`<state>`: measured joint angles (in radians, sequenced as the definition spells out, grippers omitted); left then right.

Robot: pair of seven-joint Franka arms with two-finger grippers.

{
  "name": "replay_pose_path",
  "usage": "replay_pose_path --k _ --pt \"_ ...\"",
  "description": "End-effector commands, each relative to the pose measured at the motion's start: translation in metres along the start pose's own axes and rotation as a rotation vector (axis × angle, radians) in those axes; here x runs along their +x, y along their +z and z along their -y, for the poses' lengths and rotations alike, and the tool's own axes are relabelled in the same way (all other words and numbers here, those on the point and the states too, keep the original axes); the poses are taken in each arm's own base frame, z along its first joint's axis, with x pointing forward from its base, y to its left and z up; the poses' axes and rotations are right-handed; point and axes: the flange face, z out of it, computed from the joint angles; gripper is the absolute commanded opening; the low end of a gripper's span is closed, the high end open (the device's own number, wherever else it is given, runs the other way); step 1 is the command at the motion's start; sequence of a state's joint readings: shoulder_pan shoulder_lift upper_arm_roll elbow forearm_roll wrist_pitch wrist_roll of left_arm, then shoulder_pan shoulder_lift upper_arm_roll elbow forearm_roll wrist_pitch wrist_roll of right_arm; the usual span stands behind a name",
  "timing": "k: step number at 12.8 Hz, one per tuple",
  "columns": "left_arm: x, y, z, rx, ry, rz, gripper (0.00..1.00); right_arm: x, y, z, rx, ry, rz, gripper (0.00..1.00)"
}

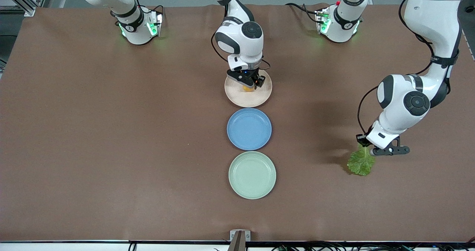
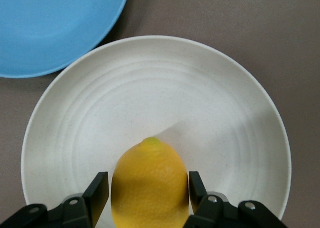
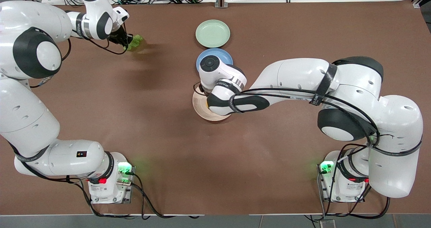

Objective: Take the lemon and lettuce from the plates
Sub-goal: 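Set the lettuce down with the left gripper while the right gripper lifts the lemon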

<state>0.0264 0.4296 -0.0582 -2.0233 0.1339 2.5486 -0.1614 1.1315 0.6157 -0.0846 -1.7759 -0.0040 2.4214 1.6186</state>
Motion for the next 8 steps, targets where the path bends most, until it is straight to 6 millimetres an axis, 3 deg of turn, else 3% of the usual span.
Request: replay_pose_path --k 1,2,3,4,5,7,8 --pt "-0.002 0.010 -0.005 0.006 0.025 -0.003 0.44 -0.004 0.000 0.002 -0.003 0.006 -0.009 0.46" --pt "-0.001 0.008 -0.011 0.007 0.033 -0.009 0.99 -0.003 0.000 0.002 -0.003 0.008 -0.009 0.26" --pt "0.004 -0.004 -0.011 0.008 0.034 -0.026 1.00 0.002 -0.003 0.003 0.000 0.011 -0.008 0.08" --pt "0.012 -0.020 -0.013 0.008 0.034 -0.052 1.00 0.009 -0.009 0.002 -0.008 0.010 -0.009 0.02" --pt "0.018 -0.041 -0.011 0.014 0.032 -0.062 1.00 0.017 -0.023 0.002 -0.034 0.009 -0.011 0.01" --pt "0.037 -0.089 -0.006 0.039 0.021 -0.032 1.00 0.061 -0.071 -0.003 -0.065 -0.061 -0.002 0.01" --pt "0.043 -0.112 -0.009 0.052 0.024 0.022 1.00 0.094 -0.094 -0.010 -0.078 -0.081 0.007 0.01"
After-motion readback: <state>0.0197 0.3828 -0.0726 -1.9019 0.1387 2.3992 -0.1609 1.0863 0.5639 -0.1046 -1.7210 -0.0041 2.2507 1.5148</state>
